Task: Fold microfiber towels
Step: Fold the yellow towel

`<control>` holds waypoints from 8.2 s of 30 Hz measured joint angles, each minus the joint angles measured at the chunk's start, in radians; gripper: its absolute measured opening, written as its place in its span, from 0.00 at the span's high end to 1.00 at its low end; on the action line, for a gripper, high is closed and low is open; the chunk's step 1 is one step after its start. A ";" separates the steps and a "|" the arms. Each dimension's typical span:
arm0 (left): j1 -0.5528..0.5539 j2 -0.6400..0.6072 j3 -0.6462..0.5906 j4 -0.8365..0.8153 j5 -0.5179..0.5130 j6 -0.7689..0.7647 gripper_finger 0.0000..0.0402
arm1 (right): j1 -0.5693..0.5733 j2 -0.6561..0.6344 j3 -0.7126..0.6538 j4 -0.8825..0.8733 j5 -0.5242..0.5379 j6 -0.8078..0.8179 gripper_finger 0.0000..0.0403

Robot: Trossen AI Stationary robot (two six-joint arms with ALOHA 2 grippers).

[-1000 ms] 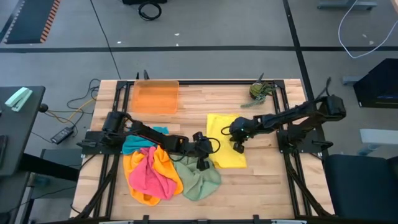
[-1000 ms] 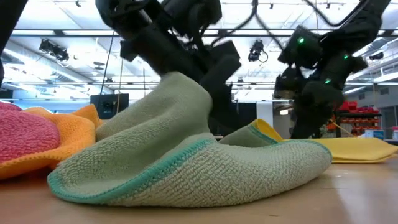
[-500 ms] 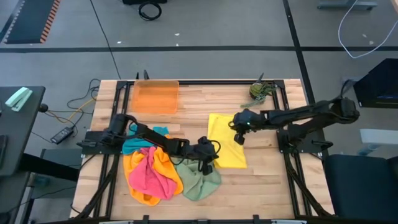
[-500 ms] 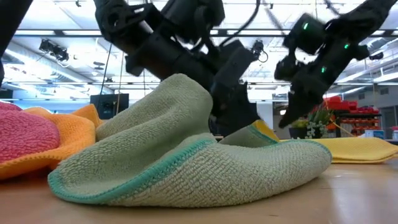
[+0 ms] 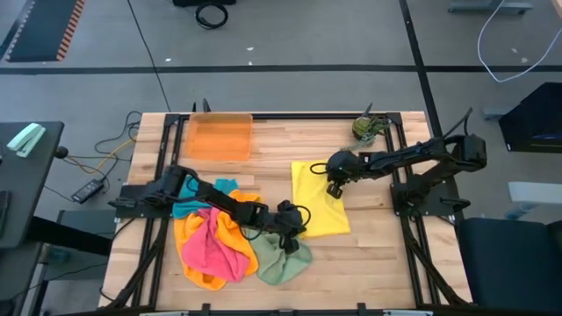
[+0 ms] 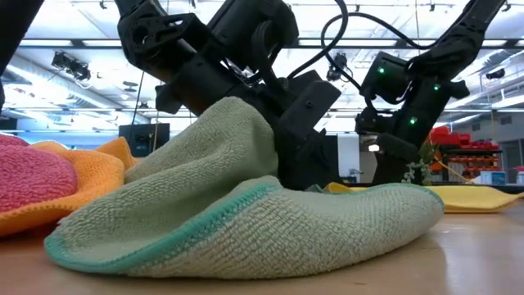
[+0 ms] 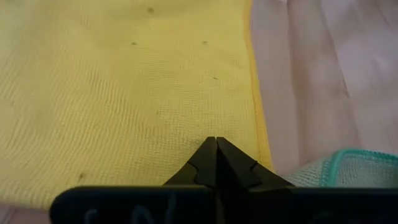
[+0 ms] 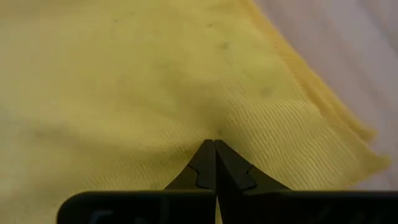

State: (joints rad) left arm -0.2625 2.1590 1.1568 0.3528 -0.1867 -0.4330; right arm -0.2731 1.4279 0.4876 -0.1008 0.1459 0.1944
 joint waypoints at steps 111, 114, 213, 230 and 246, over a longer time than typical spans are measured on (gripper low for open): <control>-0.003 -0.061 -0.002 -0.141 -0.082 0.078 0.96 | 0.072 0.110 -0.097 0.353 -0.016 0.127 0.99; -0.005 -0.061 -0.002 -0.156 -0.083 0.078 0.96 | 0.072 0.109 -0.095 0.344 -0.012 0.128 0.99; -0.110 -0.234 -0.002 -0.383 -0.099 0.107 0.98 | 0.211 -0.291 0.035 -0.224 0.170 0.291 0.99; -0.207 -0.259 -0.005 -0.900 -0.074 -0.106 0.94 | 0.230 -0.051 0.008 -0.192 0.201 0.453 0.99; -0.138 -0.269 -0.006 -0.511 -0.514 -0.056 0.95 | 0.408 -0.135 0.114 -0.273 0.165 0.535 0.99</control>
State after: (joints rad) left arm -0.4007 1.8903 1.1513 -0.1585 -0.7012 -0.4893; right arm 0.1348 1.2928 0.6015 -0.3738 0.3114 0.7297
